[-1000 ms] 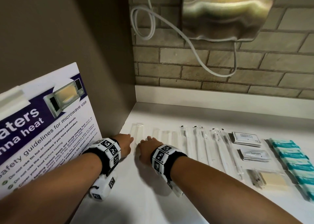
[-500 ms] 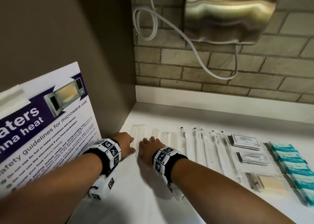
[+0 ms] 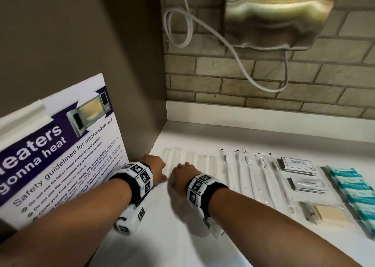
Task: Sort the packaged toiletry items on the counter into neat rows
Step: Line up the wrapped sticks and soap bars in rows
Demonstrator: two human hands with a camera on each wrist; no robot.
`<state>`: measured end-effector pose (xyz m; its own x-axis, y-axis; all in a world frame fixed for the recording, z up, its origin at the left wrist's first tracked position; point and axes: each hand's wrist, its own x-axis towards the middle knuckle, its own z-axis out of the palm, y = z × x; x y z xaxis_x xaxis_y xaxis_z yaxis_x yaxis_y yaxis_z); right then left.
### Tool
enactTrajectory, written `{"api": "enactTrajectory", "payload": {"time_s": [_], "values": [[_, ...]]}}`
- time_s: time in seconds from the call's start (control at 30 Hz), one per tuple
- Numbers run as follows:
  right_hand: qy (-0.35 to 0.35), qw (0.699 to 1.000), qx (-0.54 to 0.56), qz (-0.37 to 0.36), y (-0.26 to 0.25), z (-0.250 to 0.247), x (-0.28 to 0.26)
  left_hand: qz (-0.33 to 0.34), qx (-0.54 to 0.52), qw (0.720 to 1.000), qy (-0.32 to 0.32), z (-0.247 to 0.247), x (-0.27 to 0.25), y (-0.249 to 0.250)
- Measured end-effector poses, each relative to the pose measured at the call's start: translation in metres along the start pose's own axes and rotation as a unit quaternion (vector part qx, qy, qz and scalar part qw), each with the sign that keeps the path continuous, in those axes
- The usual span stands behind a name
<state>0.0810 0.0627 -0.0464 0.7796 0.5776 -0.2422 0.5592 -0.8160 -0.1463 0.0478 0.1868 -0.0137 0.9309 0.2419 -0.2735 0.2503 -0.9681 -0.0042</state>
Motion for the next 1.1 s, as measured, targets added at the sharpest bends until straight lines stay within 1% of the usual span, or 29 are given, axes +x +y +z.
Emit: {"api": "enactTrajectory", "payload": {"time_s": [0.17,0.3,0.37,0.43,0.5,0.6,0.67,0.97,1.03,1.1], "values": [[-0.003,1.000,0.012,0.007,-0.002,0.000,-0.003,-0.006,0.019,1.000,0.001,-0.001,-0.002,0.000],[-0.004,1.000,0.017,0.015,-0.002,-0.004,-0.004,-0.010,0.006,1.000,-0.011,-0.005,-0.001,-0.001],[0.006,1.000,0.019,0.007,-0.002,-0.008,-0.006,-0.009,0.003,1.000,-0.019,-0.007,0.004,-0.001],[0.012,1.000,0.001,-0.015,-0.003,-0.009,-0.007,0.001,0.015,0.999,-0.030,-0.007,0.007,-0.003],[-0.003,1.000,-0.019,-0.025,-0.005,-0.008,-0.006,0.024,0.036,0.998,-0.039,-0.002,0.008,-0.003],[-0.035,0.999,-0.034,-0.009,-0.004,-0.003,-0.003,0.046,0.045,0.997,-0.050,0.006,0.007,-0.002],[-0.044,0.998,-0.037,-0.006,-0.004,-0.002,-0.002,0.044,0.042,0.997,-0.050,0.008,0.009,-0.004],[-0.046,0.998,-0.031,-0.007,-0.004,-0.004,-0.003,0.048,0.026,0.997,-0.052,0.005,0.006,-0.005],[-0.033,0.999,-0.031,-0.008,-0.002,-0.007,-0.004,0.060,0.030,0.997,-0.043,0.002,0.006,-0.002],[-0.026,0.999,-0.042,0.006,0.002,-0.014,-0.006,0.087,0.024,0.995,-0.034,0.001,0.003,0.004]]}}
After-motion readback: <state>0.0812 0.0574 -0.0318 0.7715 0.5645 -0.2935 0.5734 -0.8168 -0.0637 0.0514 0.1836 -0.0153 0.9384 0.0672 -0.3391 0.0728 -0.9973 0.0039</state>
